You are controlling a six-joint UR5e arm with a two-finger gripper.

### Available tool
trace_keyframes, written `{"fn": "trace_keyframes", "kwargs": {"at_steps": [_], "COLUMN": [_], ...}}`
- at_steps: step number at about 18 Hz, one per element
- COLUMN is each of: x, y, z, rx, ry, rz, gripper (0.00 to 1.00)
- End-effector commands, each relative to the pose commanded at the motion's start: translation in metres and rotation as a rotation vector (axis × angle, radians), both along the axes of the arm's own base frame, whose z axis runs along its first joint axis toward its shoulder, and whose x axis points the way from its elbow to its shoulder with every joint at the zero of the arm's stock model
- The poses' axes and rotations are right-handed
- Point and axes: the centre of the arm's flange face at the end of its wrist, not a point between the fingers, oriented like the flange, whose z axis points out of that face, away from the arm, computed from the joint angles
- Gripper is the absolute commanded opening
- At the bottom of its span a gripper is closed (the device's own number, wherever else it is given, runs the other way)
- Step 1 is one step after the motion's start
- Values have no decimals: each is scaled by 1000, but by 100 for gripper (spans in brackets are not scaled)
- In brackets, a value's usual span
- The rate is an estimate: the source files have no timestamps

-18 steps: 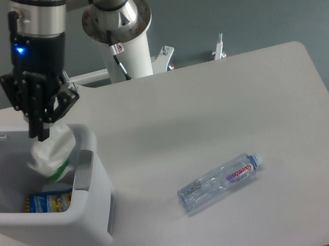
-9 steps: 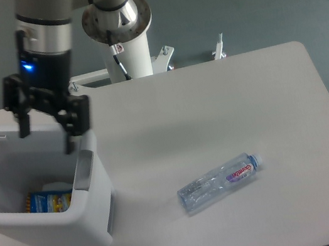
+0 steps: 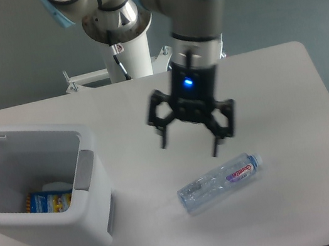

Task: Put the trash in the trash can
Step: 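Move the open gripper over the clear plastic water bottle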

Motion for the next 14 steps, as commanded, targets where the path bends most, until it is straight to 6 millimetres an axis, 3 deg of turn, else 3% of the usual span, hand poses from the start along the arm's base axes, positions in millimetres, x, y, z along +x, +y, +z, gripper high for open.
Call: {"fn": "trace_keyframes", "kwargs": {"at_steps": [6, 9, 14], "x": [-13, -5, 21], "y": [27, 42, 66], "z": [-79, -105, -127], "rx": [-115, -193, -315], "ry": [-34, -20, 30], "rz": [-84, -115, -226], "gripper": [100, 100, 100]}}
